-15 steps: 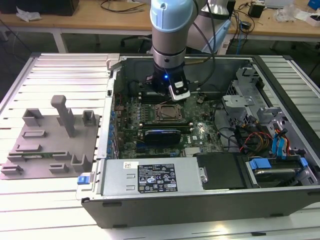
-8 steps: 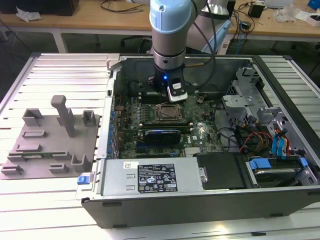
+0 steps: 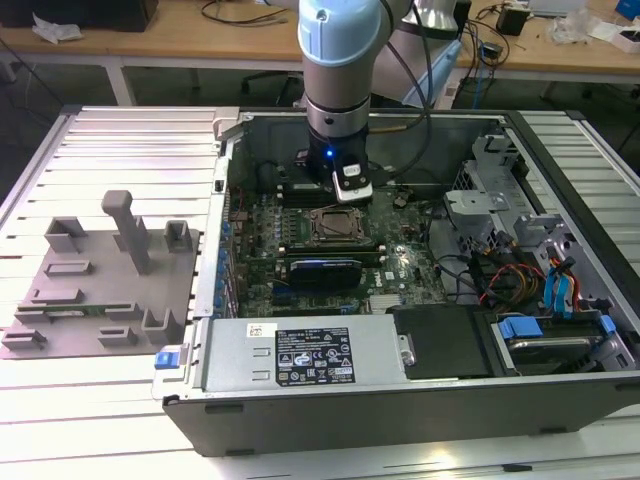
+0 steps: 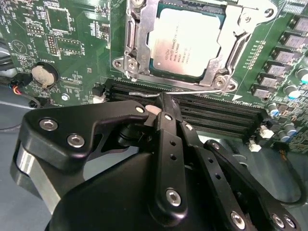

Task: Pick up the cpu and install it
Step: 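Install the first cpu locking lever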

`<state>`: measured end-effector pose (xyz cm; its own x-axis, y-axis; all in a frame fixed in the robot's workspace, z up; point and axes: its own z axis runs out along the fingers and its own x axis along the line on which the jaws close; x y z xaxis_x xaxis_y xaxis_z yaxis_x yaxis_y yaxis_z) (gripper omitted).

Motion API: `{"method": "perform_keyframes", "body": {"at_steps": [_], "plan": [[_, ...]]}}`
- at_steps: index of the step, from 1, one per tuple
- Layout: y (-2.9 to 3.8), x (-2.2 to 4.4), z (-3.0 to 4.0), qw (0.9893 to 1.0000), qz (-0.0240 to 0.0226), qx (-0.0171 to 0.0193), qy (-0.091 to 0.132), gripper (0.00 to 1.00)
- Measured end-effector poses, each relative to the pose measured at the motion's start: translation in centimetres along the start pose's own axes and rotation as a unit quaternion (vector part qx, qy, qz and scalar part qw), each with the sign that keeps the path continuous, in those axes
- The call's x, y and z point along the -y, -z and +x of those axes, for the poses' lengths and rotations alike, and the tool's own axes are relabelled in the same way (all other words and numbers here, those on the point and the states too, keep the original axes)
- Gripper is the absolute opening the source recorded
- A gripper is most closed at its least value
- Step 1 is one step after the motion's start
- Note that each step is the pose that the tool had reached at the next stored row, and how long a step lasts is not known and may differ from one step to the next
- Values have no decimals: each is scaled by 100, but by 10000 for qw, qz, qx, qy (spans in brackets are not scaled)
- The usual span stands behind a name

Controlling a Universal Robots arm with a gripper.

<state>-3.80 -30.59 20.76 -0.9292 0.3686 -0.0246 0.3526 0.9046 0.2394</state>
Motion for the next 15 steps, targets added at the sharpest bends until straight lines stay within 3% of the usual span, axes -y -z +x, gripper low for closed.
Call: {"method": "perform_keyframes", "body": {"at_steps": [15], "plan": [[-113,2,-52,9988,43,134,-461,11]]}}
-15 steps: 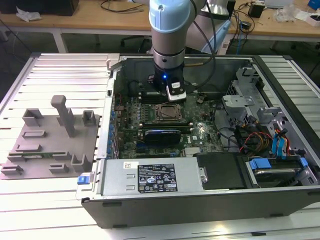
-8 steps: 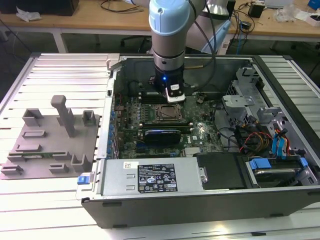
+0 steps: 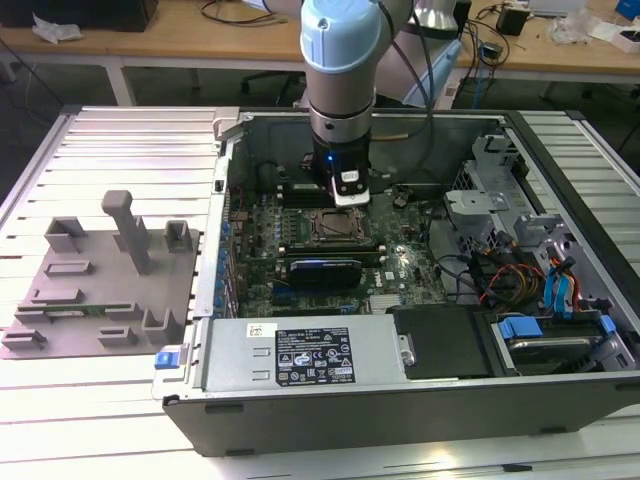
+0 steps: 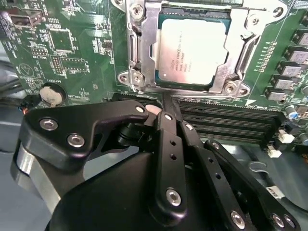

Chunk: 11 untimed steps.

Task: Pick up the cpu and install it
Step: 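Install the first cpu locking lever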

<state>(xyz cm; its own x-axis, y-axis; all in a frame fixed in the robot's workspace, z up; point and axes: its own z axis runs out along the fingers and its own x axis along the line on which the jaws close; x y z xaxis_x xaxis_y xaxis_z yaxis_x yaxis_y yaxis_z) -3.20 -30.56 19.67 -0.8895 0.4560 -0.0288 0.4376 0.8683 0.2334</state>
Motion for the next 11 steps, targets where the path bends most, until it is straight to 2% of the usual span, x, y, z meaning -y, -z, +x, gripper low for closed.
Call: {"method": "perform_keyframes", "body": {"at_steps": [8,11], "plan": [[14,0,-2,10000,11,1,-19,11],[96,-21,-4,10000,10,2,-19,11]]}}
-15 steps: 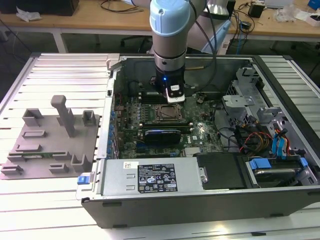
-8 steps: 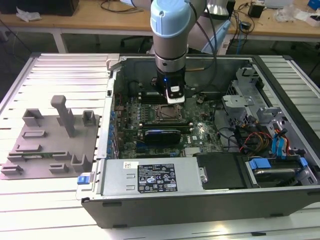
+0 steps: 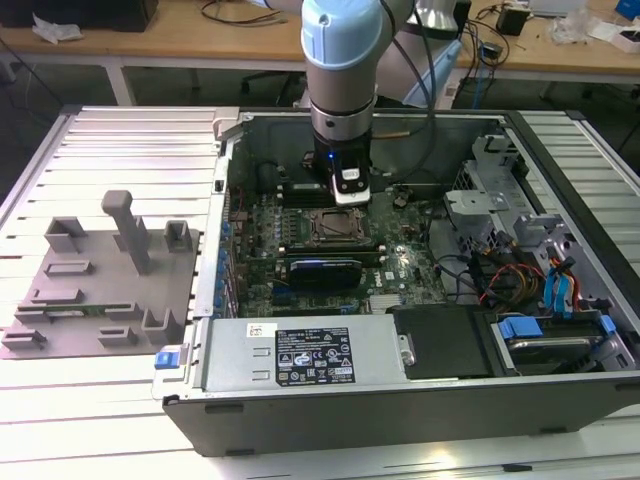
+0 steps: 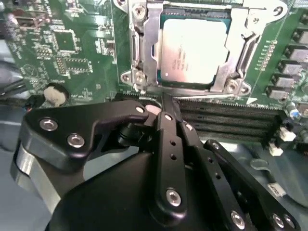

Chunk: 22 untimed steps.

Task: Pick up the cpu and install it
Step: 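Install the first cpu locking lever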

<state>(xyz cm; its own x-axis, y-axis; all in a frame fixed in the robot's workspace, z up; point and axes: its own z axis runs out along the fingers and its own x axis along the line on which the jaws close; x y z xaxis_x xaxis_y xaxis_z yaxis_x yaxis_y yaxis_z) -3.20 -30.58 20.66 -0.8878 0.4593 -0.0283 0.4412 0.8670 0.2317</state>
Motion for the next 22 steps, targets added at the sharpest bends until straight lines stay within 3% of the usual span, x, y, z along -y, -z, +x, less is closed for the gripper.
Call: {"method": "perform_keyframes", "body": {"at_steps": [4,12,15,18,22], "plan": [[78,-19,-2,10000,1,0,1,11],[92,27,117,10000,-25,47,11,11],[93,29,124,10000,-32,61,15,11],[73,33,126,9999,-57,130,30,11],[67,36,139,9999,-63,146,33,11]]}}
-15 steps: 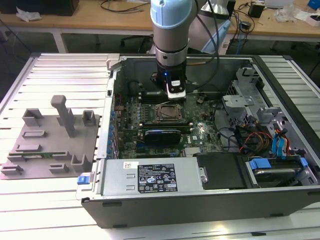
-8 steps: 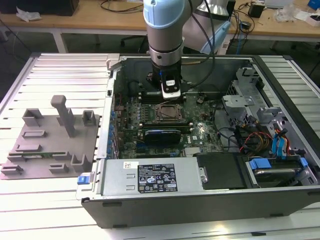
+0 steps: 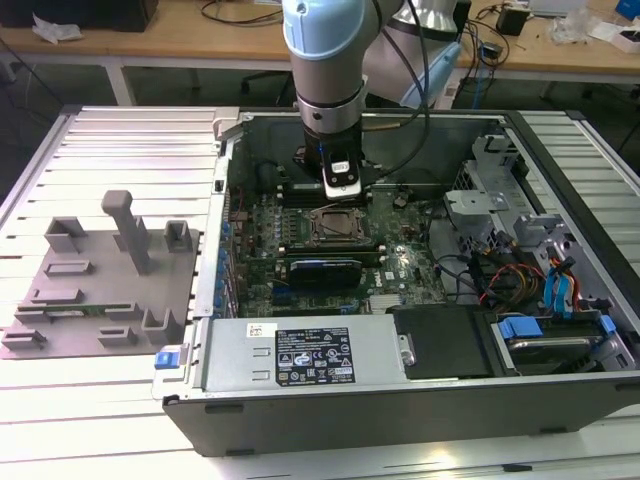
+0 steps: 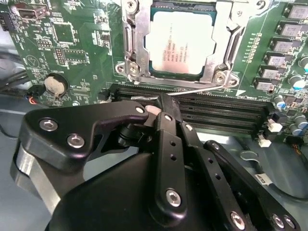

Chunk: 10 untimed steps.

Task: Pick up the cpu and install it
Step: 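Install the first cpu locking lever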

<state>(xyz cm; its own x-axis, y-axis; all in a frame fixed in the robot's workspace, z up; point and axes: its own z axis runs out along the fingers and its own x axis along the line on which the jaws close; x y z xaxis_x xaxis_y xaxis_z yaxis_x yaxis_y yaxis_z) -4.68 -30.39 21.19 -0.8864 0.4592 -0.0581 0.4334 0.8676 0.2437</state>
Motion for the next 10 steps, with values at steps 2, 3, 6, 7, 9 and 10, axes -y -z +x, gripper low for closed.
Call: {"method": "perform_keyframes", "body": {"at_steps": [2,3,6,7,9,10], "plan": [[1,2,22,10000,-1,2,1,11],[0,6,38,10000,-4,7,2,11],[-9,8,40,10000,-2,38,10,11],[-10,8,40,10000,6,49,13,11],[-13,9,41,10000,23,72,20,11],[-17,10,41,9999,33,93,25,11]]}}
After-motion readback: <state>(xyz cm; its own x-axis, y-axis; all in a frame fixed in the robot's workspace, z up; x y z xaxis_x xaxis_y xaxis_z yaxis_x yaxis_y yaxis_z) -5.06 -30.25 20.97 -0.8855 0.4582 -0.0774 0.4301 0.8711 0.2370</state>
